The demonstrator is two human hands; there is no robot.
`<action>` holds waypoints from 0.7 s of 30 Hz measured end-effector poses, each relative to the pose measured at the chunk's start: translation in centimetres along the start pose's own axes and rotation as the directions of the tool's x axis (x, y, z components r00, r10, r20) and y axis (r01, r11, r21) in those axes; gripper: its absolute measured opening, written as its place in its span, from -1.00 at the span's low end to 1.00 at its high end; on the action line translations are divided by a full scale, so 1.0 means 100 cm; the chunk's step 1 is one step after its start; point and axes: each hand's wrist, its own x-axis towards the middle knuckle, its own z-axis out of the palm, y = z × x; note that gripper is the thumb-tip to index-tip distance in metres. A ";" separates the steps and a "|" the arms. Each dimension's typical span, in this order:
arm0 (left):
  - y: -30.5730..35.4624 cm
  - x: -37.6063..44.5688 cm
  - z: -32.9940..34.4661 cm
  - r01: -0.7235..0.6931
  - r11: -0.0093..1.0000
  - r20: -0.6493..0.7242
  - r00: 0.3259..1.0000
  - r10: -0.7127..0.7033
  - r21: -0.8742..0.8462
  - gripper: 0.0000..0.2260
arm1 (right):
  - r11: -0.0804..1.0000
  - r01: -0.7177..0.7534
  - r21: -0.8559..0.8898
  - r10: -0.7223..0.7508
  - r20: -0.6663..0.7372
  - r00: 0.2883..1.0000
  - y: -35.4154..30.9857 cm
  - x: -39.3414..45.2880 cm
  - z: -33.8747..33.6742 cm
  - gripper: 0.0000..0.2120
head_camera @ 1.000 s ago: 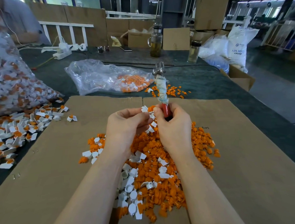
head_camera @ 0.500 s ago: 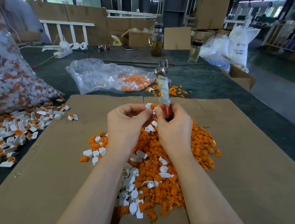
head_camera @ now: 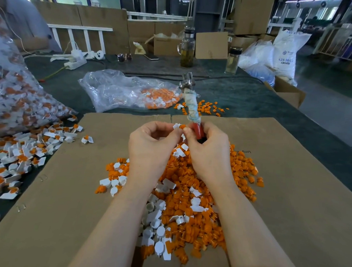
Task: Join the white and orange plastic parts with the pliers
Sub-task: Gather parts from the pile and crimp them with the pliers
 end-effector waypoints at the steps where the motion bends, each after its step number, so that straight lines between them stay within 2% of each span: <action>1: 0.000 0.000 0.000 0.005 1.000 -0.002 1.000 -0.005 -0.004 -0.91 | 1.000 0.005 -0.002 -0.005 0.009 1.000 0.000 0.000 0.000 -0.97; 7: -0.001 0.001 0.000 0.008 1.000 -0.015 1.000 -0.008 0.008 -0.92 | 1.000 0.000 0.027 -0.003 0.089 0.996 -0.002 0.000 -0.003 -0.93; 12: -0.002 0.005 -0.003 0.036 0.998 -0.007 0.999 -0.037 -0.060 -0.95 | 0.984 -0.112 0.139 0.077 0.235 0.969 -0.003 0.001 -0.013 -0.87; 16: -0.001 0.010 -0.010 0.079 0.974 -0.015 0.996 -0.084 -0.211 -0.99 | 0.982 -0.180 0.058 0.138 0.427 0.893 0.006 0.006 -0.029 -0.90; 21: -0.001 0.015 -0.020 0.060 0.960 -0.043 0.996 -0.074 -0.274 -0.95 | 0.971 -0.237 -0.006 0.197 0.579 0.791 0.009 0.006 -0.037 -0.85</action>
